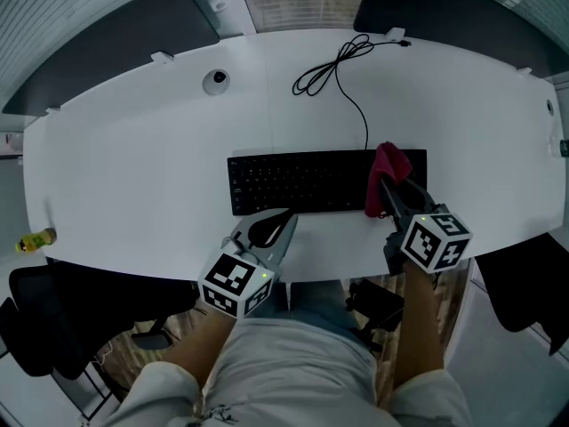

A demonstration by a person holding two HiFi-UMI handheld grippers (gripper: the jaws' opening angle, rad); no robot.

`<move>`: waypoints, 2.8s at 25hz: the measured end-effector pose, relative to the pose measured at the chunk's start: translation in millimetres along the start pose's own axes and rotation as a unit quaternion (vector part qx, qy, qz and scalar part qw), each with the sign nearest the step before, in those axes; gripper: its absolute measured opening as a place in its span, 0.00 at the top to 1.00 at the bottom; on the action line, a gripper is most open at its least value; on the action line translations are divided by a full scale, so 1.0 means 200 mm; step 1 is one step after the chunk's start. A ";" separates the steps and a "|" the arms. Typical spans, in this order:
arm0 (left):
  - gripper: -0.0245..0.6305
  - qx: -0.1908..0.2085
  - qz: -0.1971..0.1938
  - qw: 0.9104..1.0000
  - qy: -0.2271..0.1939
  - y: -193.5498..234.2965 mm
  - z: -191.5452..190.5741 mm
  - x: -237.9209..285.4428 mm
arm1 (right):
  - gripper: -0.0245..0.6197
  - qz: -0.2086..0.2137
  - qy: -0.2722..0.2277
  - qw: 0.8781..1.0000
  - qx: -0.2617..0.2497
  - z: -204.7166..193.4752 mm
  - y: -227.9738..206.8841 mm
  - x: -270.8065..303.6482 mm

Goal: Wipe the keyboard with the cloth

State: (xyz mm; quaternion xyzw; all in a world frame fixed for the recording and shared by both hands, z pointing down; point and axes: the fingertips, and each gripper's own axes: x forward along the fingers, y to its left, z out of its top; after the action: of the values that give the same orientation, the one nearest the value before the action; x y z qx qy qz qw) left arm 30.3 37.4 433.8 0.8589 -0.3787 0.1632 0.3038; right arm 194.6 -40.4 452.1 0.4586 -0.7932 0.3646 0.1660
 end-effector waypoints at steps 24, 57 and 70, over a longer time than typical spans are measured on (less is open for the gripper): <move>0.95 -0.032 0.043 0.998 -0.015 0.54 -0.16 -0.56 | 0.86 0.133 0.040 0.989 -0.042 -0.23 1.21 0.61; 0.95 -0.026 0.023 0.999 0.001 0.56 -0.17 -0.49 | 0.86 0.070 0.046 0.984 -0.155 -0.32 1.08 0.65; 0.95 -0.020 0.015 1.000 0.006 0.39 -0.14 -0.35 | 0.86 0.047 0.040 0.987 -0.152 -0.27 0.81 0.52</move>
State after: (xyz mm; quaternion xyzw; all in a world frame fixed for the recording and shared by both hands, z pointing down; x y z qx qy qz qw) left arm -76.8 53.6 450.9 0.8458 -0.3931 0.1647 0.3209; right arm -2.2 -13.0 481.9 0.3753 -0.8526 0.2657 0.2482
